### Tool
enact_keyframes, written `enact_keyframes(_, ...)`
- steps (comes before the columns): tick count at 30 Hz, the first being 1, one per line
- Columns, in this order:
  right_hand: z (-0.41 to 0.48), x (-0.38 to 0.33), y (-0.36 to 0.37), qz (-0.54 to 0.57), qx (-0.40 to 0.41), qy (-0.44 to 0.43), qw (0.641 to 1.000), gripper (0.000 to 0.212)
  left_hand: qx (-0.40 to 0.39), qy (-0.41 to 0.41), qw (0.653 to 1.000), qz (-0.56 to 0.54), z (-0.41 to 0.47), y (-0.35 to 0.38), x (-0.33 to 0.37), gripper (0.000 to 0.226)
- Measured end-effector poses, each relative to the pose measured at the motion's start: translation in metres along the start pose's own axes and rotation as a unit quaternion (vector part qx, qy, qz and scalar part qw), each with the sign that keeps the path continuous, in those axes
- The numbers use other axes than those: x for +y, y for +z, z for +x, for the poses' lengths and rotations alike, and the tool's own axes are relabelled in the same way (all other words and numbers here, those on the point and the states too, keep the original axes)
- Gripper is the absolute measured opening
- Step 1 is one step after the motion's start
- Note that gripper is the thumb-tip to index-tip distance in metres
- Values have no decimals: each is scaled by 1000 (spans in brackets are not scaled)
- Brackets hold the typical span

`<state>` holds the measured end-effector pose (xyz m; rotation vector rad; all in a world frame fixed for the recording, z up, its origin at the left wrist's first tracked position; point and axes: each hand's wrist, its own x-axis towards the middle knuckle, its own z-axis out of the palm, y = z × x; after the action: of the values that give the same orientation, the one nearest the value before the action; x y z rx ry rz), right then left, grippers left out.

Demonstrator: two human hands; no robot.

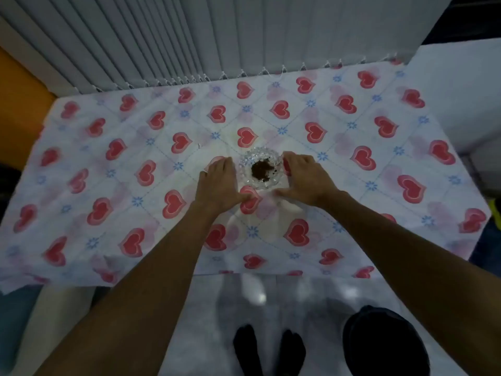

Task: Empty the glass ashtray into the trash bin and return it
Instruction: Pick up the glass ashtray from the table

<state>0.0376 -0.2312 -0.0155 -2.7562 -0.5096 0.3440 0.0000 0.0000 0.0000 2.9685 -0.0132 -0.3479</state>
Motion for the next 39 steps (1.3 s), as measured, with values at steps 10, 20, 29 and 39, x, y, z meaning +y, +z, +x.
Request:
enact_keyframes(10,14,7,10,31,4,8,999,110,15,33,999,-32,27,18,-5,124)
enact_keyframes(20,18,6,17,50,34,3,998,111,54,35,994,-93,36,32,-7,115)
enact_keyframes(29,16,2,21,68,58,10,996,105,60,32,988,-142,36,37,-9,112)
enact_keyframes(39,16,1,18,77,53,7,996,110,66,42,982,-173,34,33,-7,115)
